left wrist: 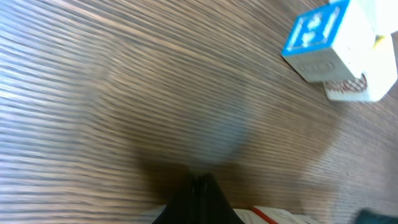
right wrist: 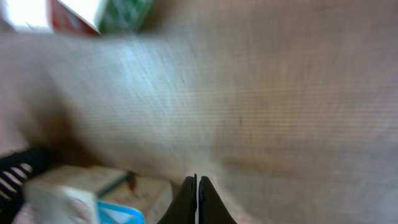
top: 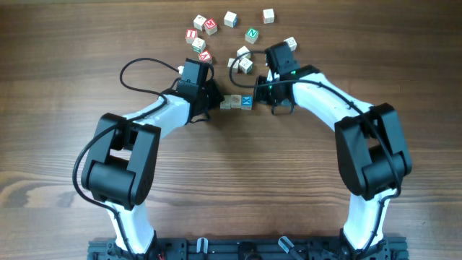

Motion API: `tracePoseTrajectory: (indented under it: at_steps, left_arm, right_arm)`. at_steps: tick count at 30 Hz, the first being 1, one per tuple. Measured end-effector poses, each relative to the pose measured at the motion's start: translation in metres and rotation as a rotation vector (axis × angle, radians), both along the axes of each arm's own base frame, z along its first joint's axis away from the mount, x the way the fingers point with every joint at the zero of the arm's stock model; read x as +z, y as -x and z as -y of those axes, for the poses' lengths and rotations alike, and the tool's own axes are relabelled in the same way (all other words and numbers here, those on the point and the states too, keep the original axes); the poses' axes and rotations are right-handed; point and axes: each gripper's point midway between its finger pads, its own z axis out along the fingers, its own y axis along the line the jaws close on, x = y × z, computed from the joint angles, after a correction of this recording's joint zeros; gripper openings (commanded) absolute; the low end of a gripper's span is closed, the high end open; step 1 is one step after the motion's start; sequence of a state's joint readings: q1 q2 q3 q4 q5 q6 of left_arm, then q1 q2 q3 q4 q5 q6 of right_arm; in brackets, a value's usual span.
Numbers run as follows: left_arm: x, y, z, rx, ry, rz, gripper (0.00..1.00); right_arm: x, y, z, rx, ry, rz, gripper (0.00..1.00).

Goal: Form a horizontal line

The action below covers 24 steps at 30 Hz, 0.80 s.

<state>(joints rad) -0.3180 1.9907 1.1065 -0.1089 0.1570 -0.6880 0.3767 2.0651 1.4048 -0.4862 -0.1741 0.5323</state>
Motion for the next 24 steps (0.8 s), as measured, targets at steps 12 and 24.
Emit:
tracePoseTrajectory:
  at_steps: [12,24]
  left_arm:
    - [-0.001,-0.012,-0.063,0.143,0.001,-0.039,0.04]
    - [-0.001,-0.015,-0.088,0.198,0.003,-0.053,0.04]
  right_arm:
    - [0.038,-0.031,-0.023,0.086,-0.076,0.139,0.05]
    - [0.045,-0.016,-0.081,0.198,-0.108,0.200,0.05]
